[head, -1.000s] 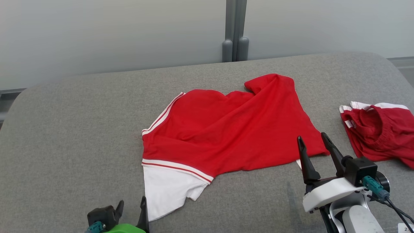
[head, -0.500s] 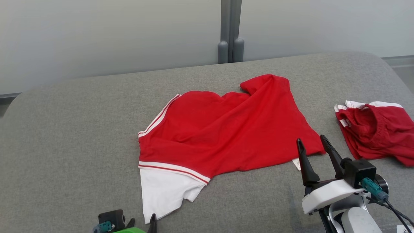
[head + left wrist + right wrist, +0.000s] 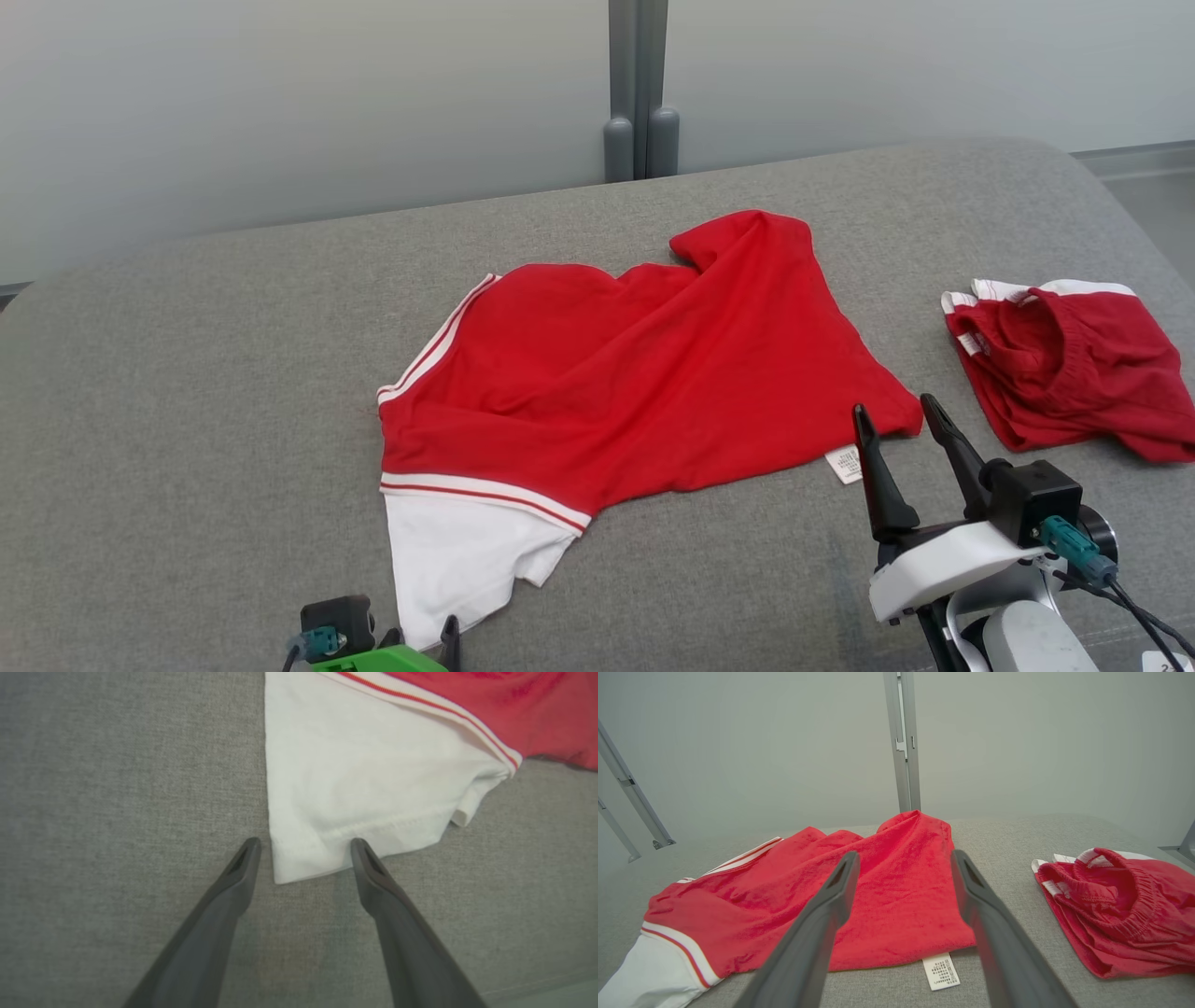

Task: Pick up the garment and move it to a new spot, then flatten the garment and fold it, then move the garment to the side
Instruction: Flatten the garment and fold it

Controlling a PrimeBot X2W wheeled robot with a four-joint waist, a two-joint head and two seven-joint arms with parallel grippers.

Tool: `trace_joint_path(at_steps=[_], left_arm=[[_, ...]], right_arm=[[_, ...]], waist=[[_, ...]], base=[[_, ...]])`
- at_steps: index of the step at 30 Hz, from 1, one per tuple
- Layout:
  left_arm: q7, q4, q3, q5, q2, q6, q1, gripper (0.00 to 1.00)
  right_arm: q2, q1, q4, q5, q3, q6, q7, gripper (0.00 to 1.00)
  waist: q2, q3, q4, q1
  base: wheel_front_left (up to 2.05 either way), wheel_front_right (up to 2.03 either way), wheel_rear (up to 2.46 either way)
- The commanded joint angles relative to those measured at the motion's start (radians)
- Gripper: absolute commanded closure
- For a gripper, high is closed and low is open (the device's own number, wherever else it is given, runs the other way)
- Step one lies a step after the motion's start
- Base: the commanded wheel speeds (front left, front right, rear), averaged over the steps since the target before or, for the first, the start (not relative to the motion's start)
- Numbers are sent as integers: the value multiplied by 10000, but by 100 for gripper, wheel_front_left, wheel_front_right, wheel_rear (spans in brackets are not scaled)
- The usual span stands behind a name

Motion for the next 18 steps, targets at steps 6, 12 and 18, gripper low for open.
trace_joint_path(at_steps=[6,12,18], left_arm=[[-231,386,-198,-294,0,78,-338,91],[-610,323,-154,-618,4,30,-414,100],[-991,-112,-94,-832,2,6,-433,100]], right_arm=[[-20,74,1,-29,-72,-7,-43,0],[-20,183,60,-28,-358,-7,8,0],[-24,307,309,142,-842,-7,322,0]], waist=[[-1,29,-94,0],[-1,36,-54,0],[-1,36,26,0]], base=[[0,0,0],[0,0,0],[0,0,0]])
